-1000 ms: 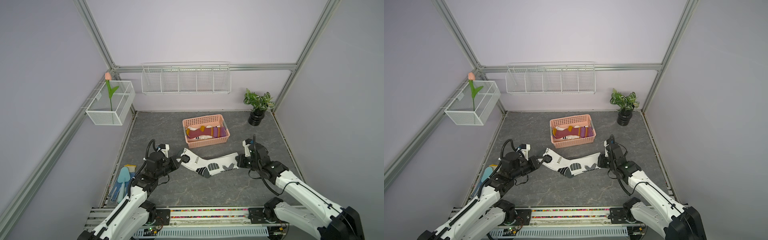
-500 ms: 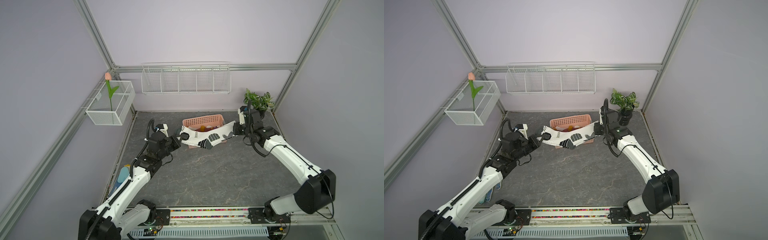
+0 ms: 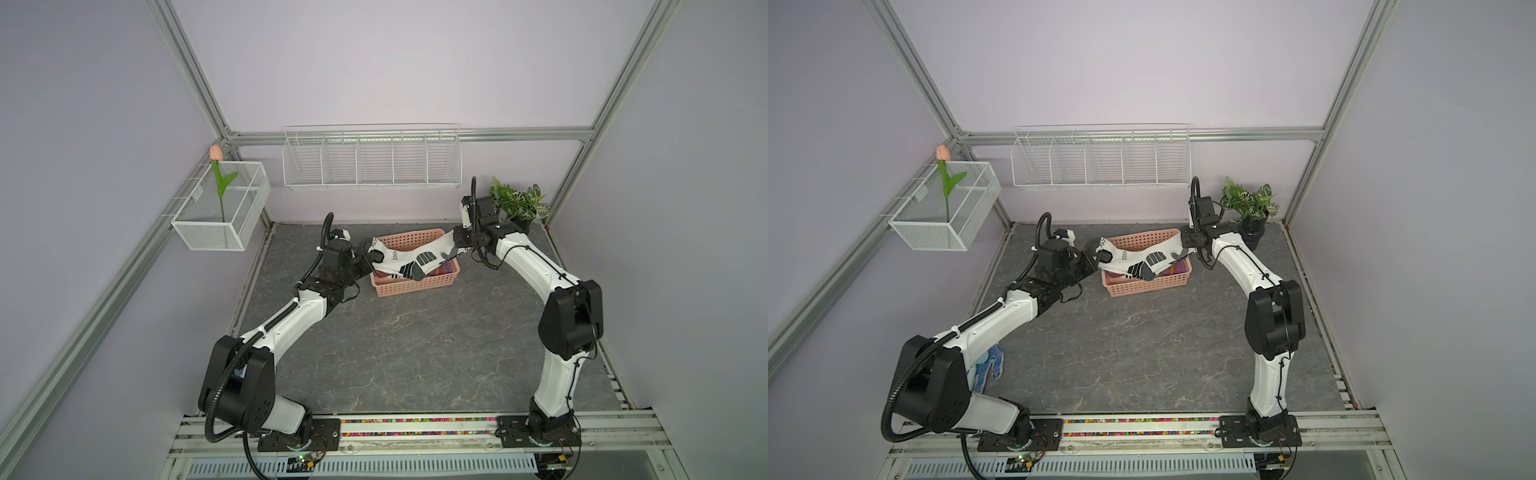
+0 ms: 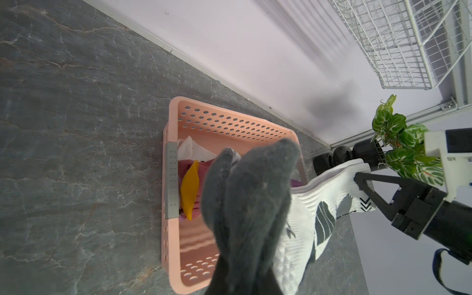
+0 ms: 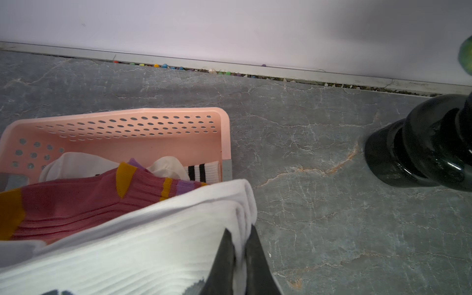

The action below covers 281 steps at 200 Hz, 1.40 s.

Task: Place the socks together as a pair
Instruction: Place a pair of socks in the bin.

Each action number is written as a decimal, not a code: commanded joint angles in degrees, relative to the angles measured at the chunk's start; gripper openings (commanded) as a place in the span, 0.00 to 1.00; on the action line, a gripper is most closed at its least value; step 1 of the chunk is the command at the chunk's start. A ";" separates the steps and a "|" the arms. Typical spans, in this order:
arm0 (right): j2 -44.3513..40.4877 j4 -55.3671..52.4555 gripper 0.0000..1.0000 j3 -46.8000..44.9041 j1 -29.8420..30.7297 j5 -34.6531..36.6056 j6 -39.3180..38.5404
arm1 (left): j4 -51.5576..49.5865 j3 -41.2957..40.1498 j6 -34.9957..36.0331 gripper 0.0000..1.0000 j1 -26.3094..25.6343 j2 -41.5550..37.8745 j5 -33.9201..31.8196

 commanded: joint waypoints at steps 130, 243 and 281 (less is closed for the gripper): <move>9.54 -4.97 0.07 11.52 -0.45 -1.51 -2.00 | 0.94 12.57 7.26 0.00 -0.05 15.53 -2.38; 14.33 -8.49 0.13 17.20 -0.45 -1.64 -2.42 | -2.10 13.96 11.28 0.00 -0.06 18.84 -3.97; 14.20 -9.03 0.25 17.02 -0.51 -2.55 -2.33 | -2.11 12.81 12.39 0.12 -0.01 17.86 -4.33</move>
